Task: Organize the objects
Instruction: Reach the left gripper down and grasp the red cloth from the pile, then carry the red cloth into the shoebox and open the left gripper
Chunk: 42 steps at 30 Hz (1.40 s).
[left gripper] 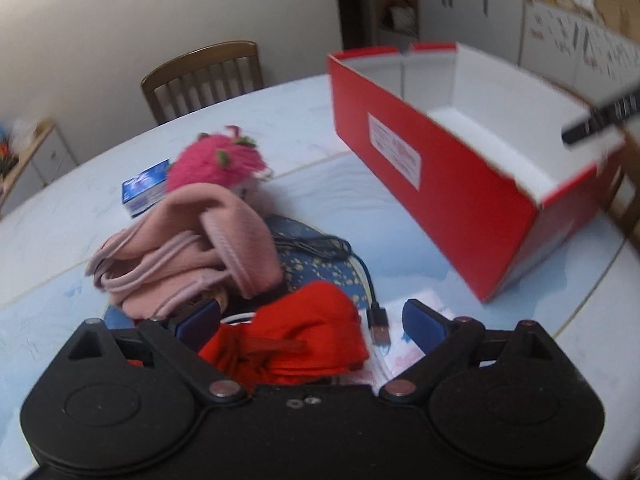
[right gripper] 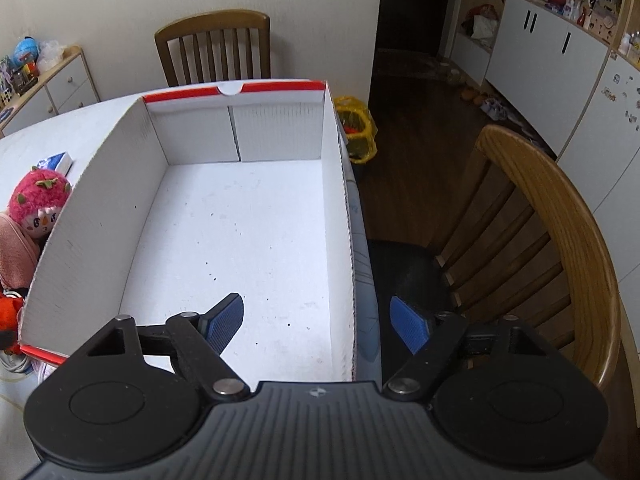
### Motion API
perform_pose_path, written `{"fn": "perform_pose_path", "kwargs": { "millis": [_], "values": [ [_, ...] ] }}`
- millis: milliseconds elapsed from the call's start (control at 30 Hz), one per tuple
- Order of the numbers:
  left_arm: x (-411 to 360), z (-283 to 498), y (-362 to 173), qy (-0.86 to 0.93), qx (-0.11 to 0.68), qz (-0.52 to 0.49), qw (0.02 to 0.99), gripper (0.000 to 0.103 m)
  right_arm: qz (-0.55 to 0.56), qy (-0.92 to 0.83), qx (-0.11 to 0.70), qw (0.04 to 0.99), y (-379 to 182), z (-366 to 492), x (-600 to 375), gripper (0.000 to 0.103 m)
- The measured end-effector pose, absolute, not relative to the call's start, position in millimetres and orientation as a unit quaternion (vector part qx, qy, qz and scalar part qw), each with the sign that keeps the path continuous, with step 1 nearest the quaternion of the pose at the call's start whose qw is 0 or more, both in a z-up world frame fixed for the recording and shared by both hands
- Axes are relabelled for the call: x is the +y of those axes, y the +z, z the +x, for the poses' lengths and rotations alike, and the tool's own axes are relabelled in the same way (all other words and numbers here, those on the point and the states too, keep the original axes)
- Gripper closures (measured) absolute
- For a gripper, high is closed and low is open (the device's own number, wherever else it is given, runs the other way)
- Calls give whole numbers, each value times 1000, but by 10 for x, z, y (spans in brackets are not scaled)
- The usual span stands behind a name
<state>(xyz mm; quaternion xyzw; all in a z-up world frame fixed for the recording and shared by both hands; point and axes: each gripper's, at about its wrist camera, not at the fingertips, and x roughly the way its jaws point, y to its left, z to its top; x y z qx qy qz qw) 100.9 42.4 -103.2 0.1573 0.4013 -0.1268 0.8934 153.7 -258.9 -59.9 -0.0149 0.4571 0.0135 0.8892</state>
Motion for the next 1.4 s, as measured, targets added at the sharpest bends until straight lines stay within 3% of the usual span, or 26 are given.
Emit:
{"fn": "perform_pose_path", "kwargs": {
  "millis": [167, 367, 533, 700, 833, 1133, 1400],
  "values": [
    [391, 973, -1153, -111, 396, 186, 892, 11, -20, 14, 469, 883, -647, 1594, -2553, 28],
    [427, 980, -1132, -97, 384, 194, 897, 36, -22, 10, 477, 878, -681, 1631, -2558, 39],
    [445, 953, -1079, -93, 378, 186, 902, 63, -25, 11, 482, 876, -682, 1651, -2551, 67],
    [467, 942, -1021, -102, 372, 177, 905, 84, -36, 0, 486, 873, -669, 1648, -2560, 79],
    [506, 939, -948, -106, 369, 167, 908, 91, -54, -15, 484, 873, -668, 1646, -2580, 96],
    [530, 902, -641, -78, 360, 139, 919, 94, -72, -2, 472, 879, -687, 1604, -2585, 97],
    [563, 905, -10, -69, 339, 76, 935, 95, -39, 30, 475, 878, -634, 1563, -2699, 100]
  ]
}}
